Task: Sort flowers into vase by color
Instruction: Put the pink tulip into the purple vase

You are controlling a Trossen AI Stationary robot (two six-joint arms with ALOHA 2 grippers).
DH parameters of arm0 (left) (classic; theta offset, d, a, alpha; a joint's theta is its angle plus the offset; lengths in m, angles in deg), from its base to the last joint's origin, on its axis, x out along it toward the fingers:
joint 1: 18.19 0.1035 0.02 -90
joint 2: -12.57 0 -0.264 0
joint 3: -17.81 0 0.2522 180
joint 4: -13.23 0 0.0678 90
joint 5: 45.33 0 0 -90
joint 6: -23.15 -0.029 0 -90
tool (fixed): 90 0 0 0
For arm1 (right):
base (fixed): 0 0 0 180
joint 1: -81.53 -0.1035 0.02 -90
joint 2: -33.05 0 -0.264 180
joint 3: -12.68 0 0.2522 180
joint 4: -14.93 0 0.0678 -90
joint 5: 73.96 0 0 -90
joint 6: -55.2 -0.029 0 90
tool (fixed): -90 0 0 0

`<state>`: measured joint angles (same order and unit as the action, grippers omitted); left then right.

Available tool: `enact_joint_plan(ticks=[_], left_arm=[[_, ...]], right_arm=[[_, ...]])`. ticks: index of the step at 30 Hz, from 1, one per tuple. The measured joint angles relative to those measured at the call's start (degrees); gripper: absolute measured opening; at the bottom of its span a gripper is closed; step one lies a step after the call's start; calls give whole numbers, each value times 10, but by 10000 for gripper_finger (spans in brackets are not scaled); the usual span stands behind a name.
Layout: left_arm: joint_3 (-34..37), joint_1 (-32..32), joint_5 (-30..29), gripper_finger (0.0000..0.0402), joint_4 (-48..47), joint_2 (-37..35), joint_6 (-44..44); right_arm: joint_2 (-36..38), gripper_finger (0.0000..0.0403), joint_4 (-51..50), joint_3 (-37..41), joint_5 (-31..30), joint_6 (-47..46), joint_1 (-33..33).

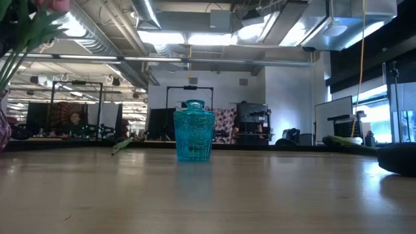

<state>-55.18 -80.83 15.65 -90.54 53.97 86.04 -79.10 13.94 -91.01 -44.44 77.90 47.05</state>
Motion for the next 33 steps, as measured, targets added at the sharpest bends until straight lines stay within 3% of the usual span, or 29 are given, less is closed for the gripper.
enact_joint_plan(ticks=[16,26,33], left_arm=[[-2,21,51,116,0,-37,-18],[-48,27,71,116,0,-37,-26],[-77,30,120,116,0,-37,-30]], right_arm=[[0,241,-5,0,-1,-4,0],[0,241,-5,0,0,-6,0],[0,241,-5,0,0,-6,0]])
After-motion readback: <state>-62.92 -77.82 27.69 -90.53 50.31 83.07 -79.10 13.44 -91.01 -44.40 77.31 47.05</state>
